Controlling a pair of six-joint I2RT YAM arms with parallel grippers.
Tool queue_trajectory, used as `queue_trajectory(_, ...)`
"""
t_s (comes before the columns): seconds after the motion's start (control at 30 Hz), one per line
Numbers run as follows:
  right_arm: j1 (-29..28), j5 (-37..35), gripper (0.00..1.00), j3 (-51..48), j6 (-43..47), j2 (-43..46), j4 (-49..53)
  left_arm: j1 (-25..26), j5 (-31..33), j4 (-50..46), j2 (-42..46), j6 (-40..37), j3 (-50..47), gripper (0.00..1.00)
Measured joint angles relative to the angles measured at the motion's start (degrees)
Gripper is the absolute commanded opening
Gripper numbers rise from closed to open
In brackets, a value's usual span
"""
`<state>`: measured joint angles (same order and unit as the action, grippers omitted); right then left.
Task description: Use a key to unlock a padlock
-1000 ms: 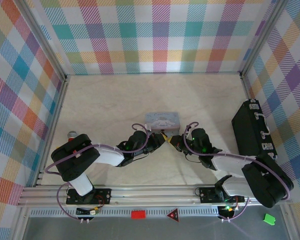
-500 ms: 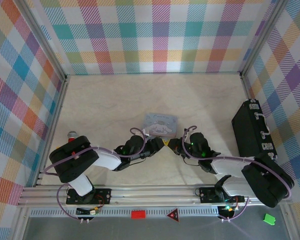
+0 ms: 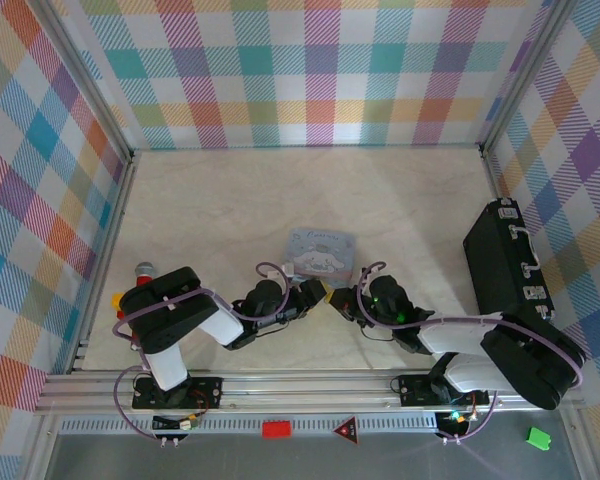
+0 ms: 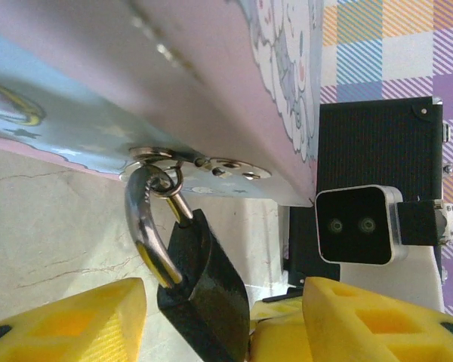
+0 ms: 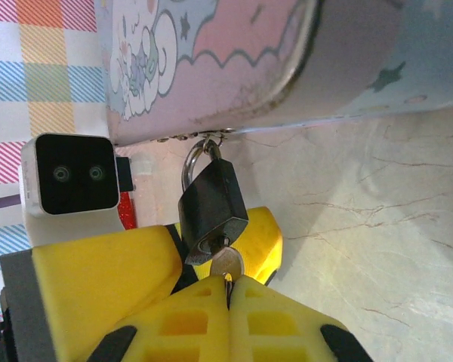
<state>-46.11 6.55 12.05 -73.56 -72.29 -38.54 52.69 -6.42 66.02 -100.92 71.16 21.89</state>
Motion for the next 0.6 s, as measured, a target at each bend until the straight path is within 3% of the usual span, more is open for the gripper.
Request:
queue_trajectory(0.23,-1.6,-1.7,0.00,-0.1,-1.0,0.5,0.1,-2.3,0.0,7.2,-3.6,0.2,-0.7,0.44)
queue_trajectory(0.33,-2.0,-2.8,0.00,-0.3,-1.1,2.2,0.7,-2.6,0.0,9.7,-5.0,0.2,-0.6,0.43)
queue_trajectory(0.6,-3.0,-4.0,0.00,-0.9,-1.0,5.0,4.4,-3.0,-0.6,4.1,-3.1,0.5,-0.6,0.31)
